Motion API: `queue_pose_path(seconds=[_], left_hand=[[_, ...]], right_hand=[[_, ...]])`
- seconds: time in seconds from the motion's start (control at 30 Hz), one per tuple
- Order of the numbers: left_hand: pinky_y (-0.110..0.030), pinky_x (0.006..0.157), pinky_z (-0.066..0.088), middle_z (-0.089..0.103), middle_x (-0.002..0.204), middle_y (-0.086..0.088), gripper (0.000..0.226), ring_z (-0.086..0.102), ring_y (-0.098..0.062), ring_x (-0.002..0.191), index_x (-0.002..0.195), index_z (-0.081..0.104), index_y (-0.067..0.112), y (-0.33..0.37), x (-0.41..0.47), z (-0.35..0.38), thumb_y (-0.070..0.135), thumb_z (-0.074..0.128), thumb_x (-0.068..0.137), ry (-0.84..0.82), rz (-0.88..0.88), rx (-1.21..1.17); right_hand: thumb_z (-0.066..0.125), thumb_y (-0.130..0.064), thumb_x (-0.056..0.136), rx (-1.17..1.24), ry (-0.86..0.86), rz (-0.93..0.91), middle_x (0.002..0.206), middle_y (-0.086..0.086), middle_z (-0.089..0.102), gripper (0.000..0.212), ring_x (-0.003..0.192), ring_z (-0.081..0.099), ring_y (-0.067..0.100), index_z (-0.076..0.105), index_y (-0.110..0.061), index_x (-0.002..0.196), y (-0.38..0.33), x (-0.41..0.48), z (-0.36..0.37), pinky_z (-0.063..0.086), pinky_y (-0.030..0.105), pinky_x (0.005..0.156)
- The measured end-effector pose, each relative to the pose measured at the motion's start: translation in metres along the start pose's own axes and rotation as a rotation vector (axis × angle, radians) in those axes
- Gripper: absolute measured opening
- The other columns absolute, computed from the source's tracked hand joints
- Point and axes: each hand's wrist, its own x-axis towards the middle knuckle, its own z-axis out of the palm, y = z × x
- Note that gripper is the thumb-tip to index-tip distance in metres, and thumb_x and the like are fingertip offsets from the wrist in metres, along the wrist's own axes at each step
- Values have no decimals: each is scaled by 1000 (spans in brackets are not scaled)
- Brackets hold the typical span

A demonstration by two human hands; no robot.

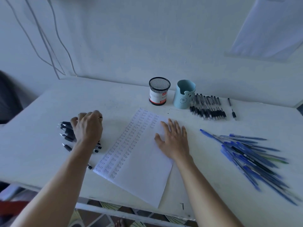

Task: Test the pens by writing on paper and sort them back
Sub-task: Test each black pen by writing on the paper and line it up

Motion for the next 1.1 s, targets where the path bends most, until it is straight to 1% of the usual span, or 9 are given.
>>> queue_pose_path(seconds=[0.1,0.2,0.37,0.53,0.63,0.77,0.87,1.0,1.1], left_hand=[[-45,102,32,74,108,-10,13,57,-35,119,108,66,11,4,2,4,14,62,96,235,304,-257],[-34,97,41,70,114,-2,17,60,-25,118,117,58,10,27,-5,-5,14,51,102,213,404,-611],[-26,54,46,47,70,1,21,50,-15,53,104,51,38,68,-16,-23,24,36,106,46,83,-1167],[-19,42,19,32,56,-4,38,21,-9,43,85,68,19,89,-15,-26,41,45,104,-301,-46,-1447],[-19,44,16,32,49,-3,30,17,-11,40,85,70,9,96,-15,-28,28,47,93,-319,-175,-1548],[-22,46,12,43,61,-2,29,19,-11,42,102,68,13,105,-12,-25,15,40,101,-300,-306,-1671],[-20,40,18,58,93,-1,17,29,-8,42,112,65,19,109,-8,-18,27,53,102,-291,-302,-1688],[-18,42,30,61,118,-7,32,47,-8,48,120,63,14,112,-6,-4,-2,43,101,-289,-399,-1720],[-26,65,48,63,116,-7,34,64,-19,73,127,61,11,112,-7,7,28,47,102,-333,-482,-1904]], right_hand=[[33,-54,99,0,-6,6,167,1,7,64,153,1,22,19,-29,156,0,0,1,-2,48,123],[32,-53,99,6,-7,9,167,1,6,64,153,-1,21,18,-29,157,1,-1,2,-3,47,123],[28,-57,96,14,16,8,167,-1,10,66,153,1,20,22,-29,156,1,-1,4,-2,46,123],[23,-59,89,22,40,8,166,-1,13,72,153,4,20,25,-30,155,2,-1,5,-1,45,123],[27,-59,94,11,31,7,166,-2,12,68,153,3,19,24,-30,155,2,0,6,-2,45,123],[6,-65,78,12,50,7,166,-2,14,85,153,5,19,27,-31,153,1,-1,7,-1,45,122],[17,-61,85,37,68,7,165,0,17,75,153,7,21,30,-29,152,1,-1,7,-1,46,122],[27,-56,93,31,39,7,166,0,13,66,153,3,21,26,-29,153,1,-2,4,-2,46,123],[31,-54,97,25,28,2,166,1,11,64,153,2,22,23,-28,154,2,-1,5,-2,47,123]])
